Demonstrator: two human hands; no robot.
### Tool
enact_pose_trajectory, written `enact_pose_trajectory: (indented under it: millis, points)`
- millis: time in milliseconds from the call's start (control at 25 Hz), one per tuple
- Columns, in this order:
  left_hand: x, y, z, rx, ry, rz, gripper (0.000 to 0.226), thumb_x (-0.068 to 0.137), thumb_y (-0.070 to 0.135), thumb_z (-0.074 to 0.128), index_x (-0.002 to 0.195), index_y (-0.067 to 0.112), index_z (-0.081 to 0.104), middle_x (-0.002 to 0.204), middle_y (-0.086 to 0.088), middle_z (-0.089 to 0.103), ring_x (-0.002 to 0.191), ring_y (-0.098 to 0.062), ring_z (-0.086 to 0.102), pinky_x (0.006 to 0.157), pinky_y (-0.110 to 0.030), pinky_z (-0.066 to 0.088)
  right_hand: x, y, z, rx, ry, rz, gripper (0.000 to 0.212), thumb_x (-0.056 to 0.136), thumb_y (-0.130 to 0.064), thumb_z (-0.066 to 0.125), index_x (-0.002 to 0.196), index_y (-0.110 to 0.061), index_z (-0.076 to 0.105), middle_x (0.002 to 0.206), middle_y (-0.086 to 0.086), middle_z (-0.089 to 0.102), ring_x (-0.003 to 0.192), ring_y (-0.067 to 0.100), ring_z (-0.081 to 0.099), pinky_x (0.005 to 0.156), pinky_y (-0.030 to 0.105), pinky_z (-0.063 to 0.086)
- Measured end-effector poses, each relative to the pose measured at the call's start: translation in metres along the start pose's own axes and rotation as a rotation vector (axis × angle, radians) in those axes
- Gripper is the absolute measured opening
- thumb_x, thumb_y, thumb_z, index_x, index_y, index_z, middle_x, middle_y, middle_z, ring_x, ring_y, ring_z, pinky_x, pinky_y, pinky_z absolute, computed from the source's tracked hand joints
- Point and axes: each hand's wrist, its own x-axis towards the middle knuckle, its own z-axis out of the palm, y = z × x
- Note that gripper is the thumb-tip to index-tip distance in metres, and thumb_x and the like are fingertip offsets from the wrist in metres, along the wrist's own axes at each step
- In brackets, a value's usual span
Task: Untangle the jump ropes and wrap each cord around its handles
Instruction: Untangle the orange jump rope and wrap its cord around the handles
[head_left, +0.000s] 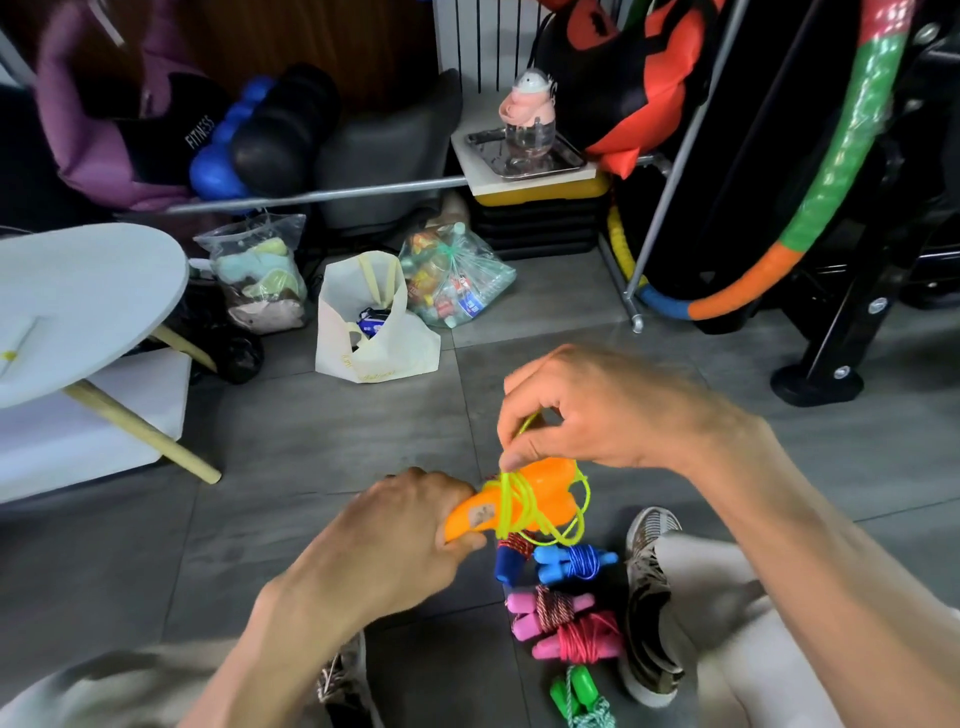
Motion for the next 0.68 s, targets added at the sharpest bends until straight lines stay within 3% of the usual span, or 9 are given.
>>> enact_pose_trajectory:
  millis: [80,200,320,360,480,600,680]
  points:
    - [-0.005,0.006,-0.004,-0.044,-0.025,0.077,0.017,0.089,0.047,0.061,0.081,0.033,0.055,0.066,0.019,0.050,0.068,0.000,0.051,0.059,-0.013,0.033,0.004,0.005,0.004,0.129,-0.095,-0.009,0.021,0.081,-0.046,0.073,0.076,-0.026,0.071,0.066,-0.011,0.062,0.062,0.005,0.053,0.059,0.030,0.042]
    - [-0.009,0.008,-0.017,-0.317,-0.040,0.203,0.028,0.086,0.038,0.070,0.068,0.027,0.053,0.054,0.013,0.047,0.049,-0.006,0.041,0.049,-0.016,0.028,0.006,0.007,-0.006,0.531,-0.190,0.017,0.019,0.083,-0.038,0.067,0.077,-0.020,0.071,0.061,-0.011,0.061,0.057,0.000,0.049,0.056,0.018,0.038]
    - [-0.015,0.013,-0.028,-0.627,0.018,0.310,0.025,0.084,0.030,0.073,0.065,0.031,0.056,0.054,0.014,0.042,0.049,-0.004,0.033,0.049,-0.016,0.028,0.004,0.002,-0.008,0.999,-0.177,-0.031,0.003,0.084,-0.006,0.062,0.084,-0.004,0.063,0.065,-0.010,0.065,0.059,-0.002,0.058,0.056,0.011,0.044]
    - [-0.016,0.014,-0.030,-0.697,0.062,0.316,0.025,0.083,0.026,0.073,0.065,0.034,0.058,0.054,0.015,0.043,0.050,-0.001,0.035,0.050,-0.014,0.029,0.006,-0.001,-0.003,1.094,-0.145,-0.056,0.008,0.081,0.002,0.063,0.084,-0.005,0.062,0.067,-0.010,0.065,0.061,-0.001,0.059,0.058,0.013,0.045]
    - [-0.012,0.011,-0.029,-0.890,0.307,0.154,0.024,0.078,0.036,0.072,0.062,0.023,0.061,0.052,0.010,0.048,0.048,-0.004,0.039,0.049,-0.020,0.032,0.019,-0.013,0.025,1.144,0.079,0.038,0.025,0.076,-0.005,0.057,0.065,-0.026,0.062,0.060,-0.009,0.052,0.055,0.004,0.045,0.053,0.020,0.037]
    - [0.001,0.002,-0.020,-0.947,0.512,0.005,0.043,0.077,0.046,0.066,0.070,0.004,0.059,0.053,0.005,0.049,0.048,-0.010,0.040,0.048,-0.024,0.032,0.029,-0.023,0.036,1.123,0.277,0.181,0.042,0.090,-0.001,0.047,0.057,-0.024,0.054,0.050,-0.003,0.034,0.044,0.008,0.027,0.049,0.031,0.016]
    - [0.007,0.000,-0.018,-0.964,0.574,-0.064,0.042,0.079,0.047,0.066,0.074,0.005,0.061,0.054,0.003,0.048,0.049,-0.012,0.039,0.050,-0.025,0.031,0.027,-0.026,0.032,1.129,0.284,0.133,0.036,0.092,0.008,0.043,0.068,-0.016,0.056,0.051,-0.007,0.046,0.043,0.006,0.032,0.050,0.032,0.016]
